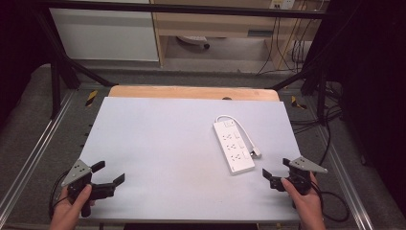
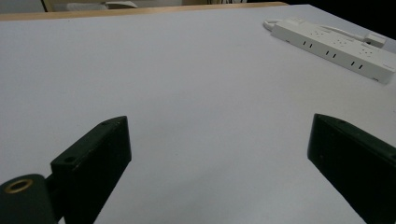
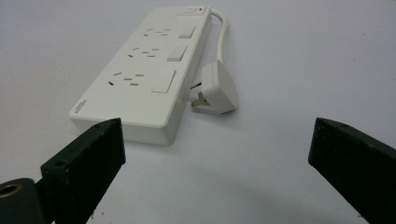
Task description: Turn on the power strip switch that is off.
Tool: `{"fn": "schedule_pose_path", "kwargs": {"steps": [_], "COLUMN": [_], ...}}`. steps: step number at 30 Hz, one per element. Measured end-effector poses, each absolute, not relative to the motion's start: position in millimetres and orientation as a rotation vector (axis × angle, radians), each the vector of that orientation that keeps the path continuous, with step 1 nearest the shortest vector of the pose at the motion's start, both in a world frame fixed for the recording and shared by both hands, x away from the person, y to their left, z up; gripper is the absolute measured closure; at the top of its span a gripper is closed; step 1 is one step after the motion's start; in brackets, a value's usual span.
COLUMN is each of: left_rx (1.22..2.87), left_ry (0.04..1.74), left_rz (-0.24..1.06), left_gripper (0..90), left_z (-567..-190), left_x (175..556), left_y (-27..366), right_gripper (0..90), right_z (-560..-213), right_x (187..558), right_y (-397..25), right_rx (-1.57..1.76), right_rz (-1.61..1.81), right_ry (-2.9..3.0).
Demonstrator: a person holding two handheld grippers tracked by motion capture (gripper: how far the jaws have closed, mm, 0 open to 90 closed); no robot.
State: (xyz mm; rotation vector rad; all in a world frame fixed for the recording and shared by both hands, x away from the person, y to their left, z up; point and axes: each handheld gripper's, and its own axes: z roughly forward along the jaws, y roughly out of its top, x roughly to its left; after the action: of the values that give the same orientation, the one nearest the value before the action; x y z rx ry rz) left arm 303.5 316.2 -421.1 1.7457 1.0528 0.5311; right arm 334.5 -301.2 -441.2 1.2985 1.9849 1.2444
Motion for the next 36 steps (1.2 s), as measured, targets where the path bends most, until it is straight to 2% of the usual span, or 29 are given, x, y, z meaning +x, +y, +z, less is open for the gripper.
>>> {"fn": "schedule_pose_path", "kwargs": {"steps": [36], "left_rx": [1.727], "left_ry": [1.078], "left_rz": [0.527], "left_gripper": [6.3], "left_z": [-422], "left_x": [306], "left_y": [322], "right_gripper": [4.0], "right_z": [-419], "right_x": [329], "right_y": [-294], "right_rx": [1.254], "right_rz": [1.385], "right_ry": [1.845]}}
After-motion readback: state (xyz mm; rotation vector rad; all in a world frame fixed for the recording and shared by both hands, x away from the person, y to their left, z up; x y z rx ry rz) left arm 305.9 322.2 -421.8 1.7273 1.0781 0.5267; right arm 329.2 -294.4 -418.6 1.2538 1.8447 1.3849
